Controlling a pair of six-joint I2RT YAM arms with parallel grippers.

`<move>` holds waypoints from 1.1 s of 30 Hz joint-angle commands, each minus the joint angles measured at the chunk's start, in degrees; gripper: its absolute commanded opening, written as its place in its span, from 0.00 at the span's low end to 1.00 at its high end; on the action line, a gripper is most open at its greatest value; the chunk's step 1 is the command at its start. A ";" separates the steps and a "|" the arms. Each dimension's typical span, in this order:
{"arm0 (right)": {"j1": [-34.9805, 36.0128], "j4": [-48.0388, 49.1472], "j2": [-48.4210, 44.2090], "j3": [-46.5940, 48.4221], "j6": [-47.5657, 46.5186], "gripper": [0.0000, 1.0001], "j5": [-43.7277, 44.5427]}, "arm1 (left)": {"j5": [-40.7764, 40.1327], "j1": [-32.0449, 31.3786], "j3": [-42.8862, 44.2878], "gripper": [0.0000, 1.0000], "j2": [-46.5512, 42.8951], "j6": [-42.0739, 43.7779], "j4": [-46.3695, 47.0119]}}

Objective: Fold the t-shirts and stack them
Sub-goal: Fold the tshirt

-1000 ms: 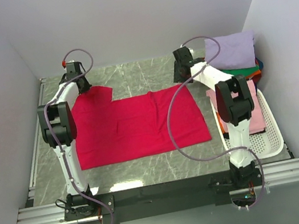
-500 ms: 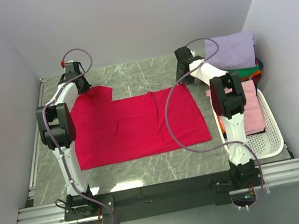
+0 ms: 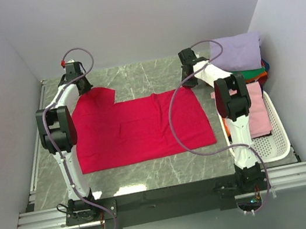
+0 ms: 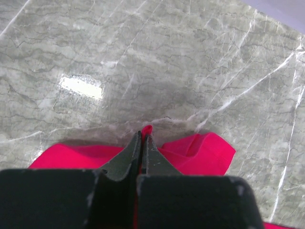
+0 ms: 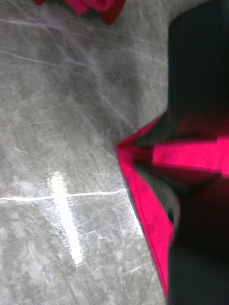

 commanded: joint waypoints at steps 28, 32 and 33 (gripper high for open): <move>0.58 8.07 -23.78 -20.43 -3.18 0.00 0.69 | -12.07 -0.13 -23.40 0.00 -20.07 -4.75 6.12; 1.28 8.42 -26.69 -24.38 -3.79 0.00 0.61 | -15.68 -0.13 -28.75 0.00 -22.70 -6.69 6.20; 1.55 8.42 -27.31 -25.87 -3.88 0.00 0.52 | -15.96 -0.13 -29.90 0.00 -24.36 -7.47 6.64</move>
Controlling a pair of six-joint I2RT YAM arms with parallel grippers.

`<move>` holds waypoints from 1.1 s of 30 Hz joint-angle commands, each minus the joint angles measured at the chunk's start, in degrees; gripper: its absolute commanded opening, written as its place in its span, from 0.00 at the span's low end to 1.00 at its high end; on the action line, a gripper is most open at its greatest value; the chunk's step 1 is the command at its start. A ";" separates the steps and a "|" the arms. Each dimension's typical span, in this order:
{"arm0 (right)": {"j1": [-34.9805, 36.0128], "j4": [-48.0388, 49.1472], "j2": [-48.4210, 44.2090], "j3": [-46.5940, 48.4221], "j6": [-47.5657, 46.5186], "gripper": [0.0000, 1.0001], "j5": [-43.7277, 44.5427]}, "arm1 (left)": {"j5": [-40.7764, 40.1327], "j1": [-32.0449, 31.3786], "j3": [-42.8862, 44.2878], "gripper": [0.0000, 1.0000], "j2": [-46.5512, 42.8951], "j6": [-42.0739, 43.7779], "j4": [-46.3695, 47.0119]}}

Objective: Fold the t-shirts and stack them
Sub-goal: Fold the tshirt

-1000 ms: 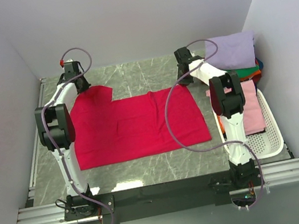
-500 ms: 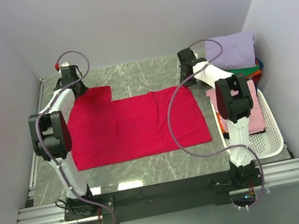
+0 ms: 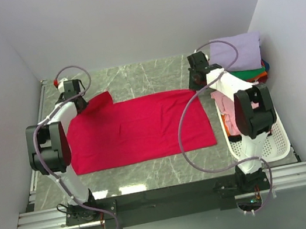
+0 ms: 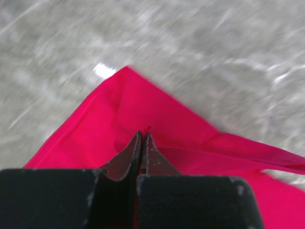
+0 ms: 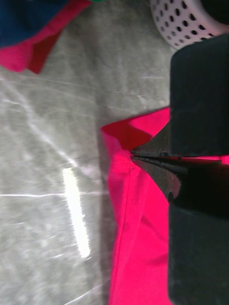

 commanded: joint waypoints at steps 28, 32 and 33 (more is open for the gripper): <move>1.77 -1.91 -24.07 -24.95 -3.24 0.00 3.70 | -6.28 -0.22 -31.19 0.00 -35.34 -16.07 3.57; 1.77 -1.30 -25.66 -25.92 -2.98 0.00 4.06 | -8.39 -0.13 -33.21 0.00 -41.49 -17.74 1.12; 1.69 -1.38 -25.57 -25.49 -2.98 0.00 4.06 | -8.74 -0.13 -33.31 0.00 -43.59 -18.35 0.85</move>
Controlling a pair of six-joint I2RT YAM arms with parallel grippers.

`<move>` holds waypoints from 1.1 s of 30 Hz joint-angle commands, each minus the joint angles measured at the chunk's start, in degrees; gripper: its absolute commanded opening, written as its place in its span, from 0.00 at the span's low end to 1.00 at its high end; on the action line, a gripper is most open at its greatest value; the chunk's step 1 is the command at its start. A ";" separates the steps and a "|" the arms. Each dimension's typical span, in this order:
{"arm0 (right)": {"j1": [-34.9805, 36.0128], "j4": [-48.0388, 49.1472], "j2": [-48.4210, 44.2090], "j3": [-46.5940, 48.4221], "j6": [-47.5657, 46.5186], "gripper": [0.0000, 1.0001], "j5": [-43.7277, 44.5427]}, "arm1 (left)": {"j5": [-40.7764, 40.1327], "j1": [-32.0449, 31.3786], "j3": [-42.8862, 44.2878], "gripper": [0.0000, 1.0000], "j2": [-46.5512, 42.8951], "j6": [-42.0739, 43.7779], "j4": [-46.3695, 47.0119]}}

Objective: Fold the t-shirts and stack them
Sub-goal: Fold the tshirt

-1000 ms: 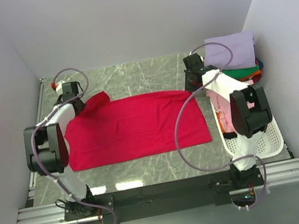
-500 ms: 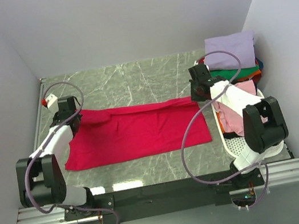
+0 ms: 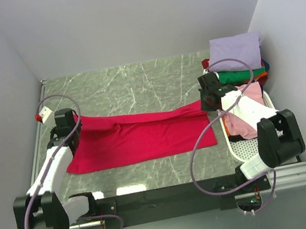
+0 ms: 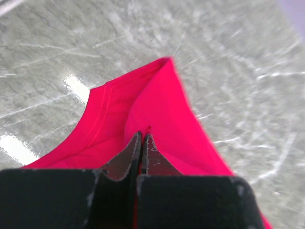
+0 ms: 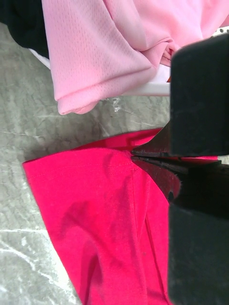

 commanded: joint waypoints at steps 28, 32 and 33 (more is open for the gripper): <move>1.41 -2.34 -13.51 -7.29 2.02 0.00 0.22 | -2.04 -0.09 -8.74 0.01 -20.73 -11.89 -11.53; 2.20 -3.57 -14.92 -8.70 2.72 0.19 0.57 | -2.47 -0.09 -10.76 0.12 -24.23 -15.22 -14.52; 2.37 -4.70 -15.62 -8.79 2.90 0.25 0.75 | -2.56 -0.09 -11.20 0.16 -25.37 -15.67 -14.79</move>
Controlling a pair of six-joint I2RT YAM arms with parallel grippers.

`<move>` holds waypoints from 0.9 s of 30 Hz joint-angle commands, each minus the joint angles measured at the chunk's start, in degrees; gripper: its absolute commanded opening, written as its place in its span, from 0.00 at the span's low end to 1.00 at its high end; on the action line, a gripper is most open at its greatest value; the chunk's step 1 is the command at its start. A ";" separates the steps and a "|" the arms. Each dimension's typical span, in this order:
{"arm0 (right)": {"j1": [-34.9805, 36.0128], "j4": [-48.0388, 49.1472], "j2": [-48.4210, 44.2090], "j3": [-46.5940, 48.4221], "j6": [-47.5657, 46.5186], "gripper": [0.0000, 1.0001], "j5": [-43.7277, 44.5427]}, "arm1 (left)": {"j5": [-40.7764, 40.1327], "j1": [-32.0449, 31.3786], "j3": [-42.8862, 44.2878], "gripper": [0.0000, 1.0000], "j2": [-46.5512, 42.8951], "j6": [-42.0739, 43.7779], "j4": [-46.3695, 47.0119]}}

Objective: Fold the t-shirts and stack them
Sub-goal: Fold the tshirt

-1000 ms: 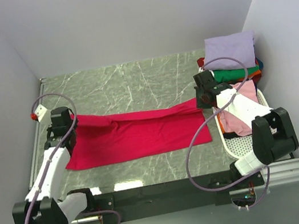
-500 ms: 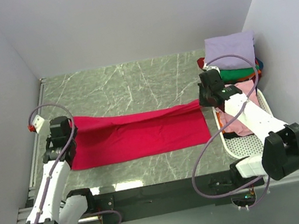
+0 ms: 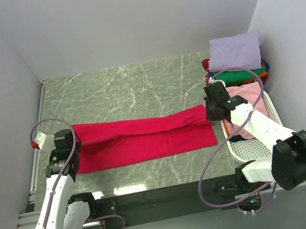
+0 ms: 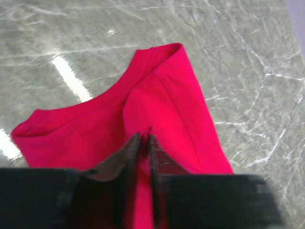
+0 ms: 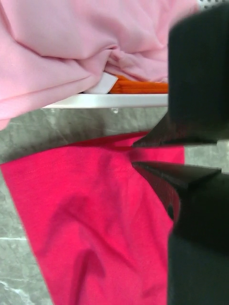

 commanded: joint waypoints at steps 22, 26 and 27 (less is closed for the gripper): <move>2.45 8.02 15.43 12.61 -0.80 0.63 -2.66 | 8.20 -0.17 10.19 0.52 25.07 5.49 18.56; 2.10 8.37 19.83 15.25 -0.80 0.63 -3.54 | 3.29 -0.09 9.40 0.58 24.73 6.27 18.92; 1.92 8.72 20.79 15.34 -0.80 0.63 -3.80 | 2.40 -0.09 9.31 0.59 24.64 6.45 18.91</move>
